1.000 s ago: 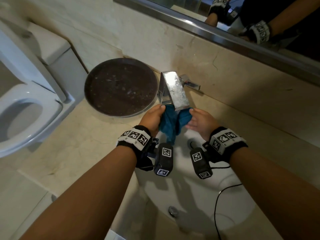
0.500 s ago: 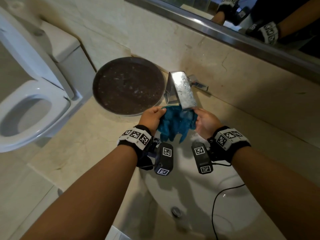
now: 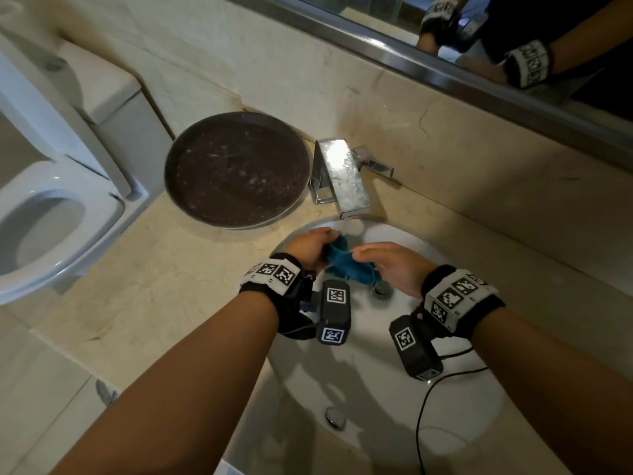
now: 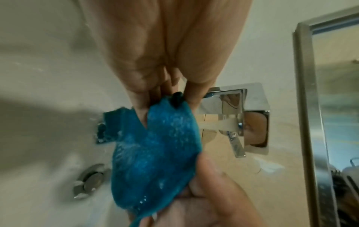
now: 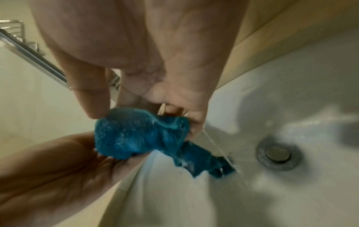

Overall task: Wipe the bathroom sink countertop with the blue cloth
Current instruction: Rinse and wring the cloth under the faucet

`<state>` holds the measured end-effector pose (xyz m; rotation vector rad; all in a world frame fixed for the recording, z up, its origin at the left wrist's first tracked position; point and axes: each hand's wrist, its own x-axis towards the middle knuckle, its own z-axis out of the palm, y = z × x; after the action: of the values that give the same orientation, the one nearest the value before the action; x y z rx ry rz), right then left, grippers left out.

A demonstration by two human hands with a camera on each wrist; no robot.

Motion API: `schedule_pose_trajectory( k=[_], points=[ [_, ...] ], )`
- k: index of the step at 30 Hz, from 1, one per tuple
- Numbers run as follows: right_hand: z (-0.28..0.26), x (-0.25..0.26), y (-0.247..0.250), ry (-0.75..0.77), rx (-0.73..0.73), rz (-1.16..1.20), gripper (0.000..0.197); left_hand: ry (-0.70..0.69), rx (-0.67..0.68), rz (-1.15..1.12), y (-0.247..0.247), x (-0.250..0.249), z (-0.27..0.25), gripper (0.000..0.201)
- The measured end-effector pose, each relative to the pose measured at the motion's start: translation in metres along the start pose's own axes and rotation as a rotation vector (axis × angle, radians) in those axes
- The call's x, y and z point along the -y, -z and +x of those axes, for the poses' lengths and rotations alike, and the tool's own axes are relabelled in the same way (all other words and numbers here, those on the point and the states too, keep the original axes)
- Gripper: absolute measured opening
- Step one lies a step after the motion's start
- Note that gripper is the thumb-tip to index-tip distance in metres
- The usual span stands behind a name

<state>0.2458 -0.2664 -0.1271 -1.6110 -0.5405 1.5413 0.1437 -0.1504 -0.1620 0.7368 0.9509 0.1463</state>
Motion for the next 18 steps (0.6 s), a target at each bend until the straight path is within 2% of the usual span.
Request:
schedule_pose_trajectory(
  k=[1,3,5,7,9,11,14,16,18],
  points=[
    [-0.002,-0.001,0.003,-0.028,0.000,-0.069,0.020,-0.029,0.001,-0.004,0.001,0.001,0.002,0.018],
    [-0.002,0.001,0.008,-0.068,-0.101,-0.177,0.025,-0.066,0.008,0.012,0.002,0.003,0.003,0.025],
    [0.005,0.001,0.011,-0.055,-0.280,-0.148,0.021,-0.094,0.014,0.040,0.001,0.004,0.003,0.026],
    [0.014,0.004,0.010,0.016,-0.362,-0.083,0.012,-0.137,0.042,0.039,-0.001,0.000,0.003,0.027],
    [0.021,0.008,0.004,0.060,-0.271,-0.074,0.024,-0.180,0.073,0.044,-0.002,-0.004,0.000,0.031],
    [0.027,0.014,-0.006,0.054,-0.190,-0.197,0.034,-0.203,0.102,0.050,0.001,-0.006,-0.001,0.033],
    [0.038,0.015,-0.013,0.088,-0.200,-0.295,0.015,-0.226,0.115,0.020,0.009,-0.008,-0.002,0.031],
    [0.040,0.016,-0.012,0.093,-0.247,-0.140,0.023,-0.243,0.077,0.053,0.016,-0.008,-0.002,0.027],
    [0.039,0.015,-0.010,0.074,-0.257,0.075,0.021,-0.272,0.046,0.128,0.023,-0.009,-0.002,0.024]
  ],
)
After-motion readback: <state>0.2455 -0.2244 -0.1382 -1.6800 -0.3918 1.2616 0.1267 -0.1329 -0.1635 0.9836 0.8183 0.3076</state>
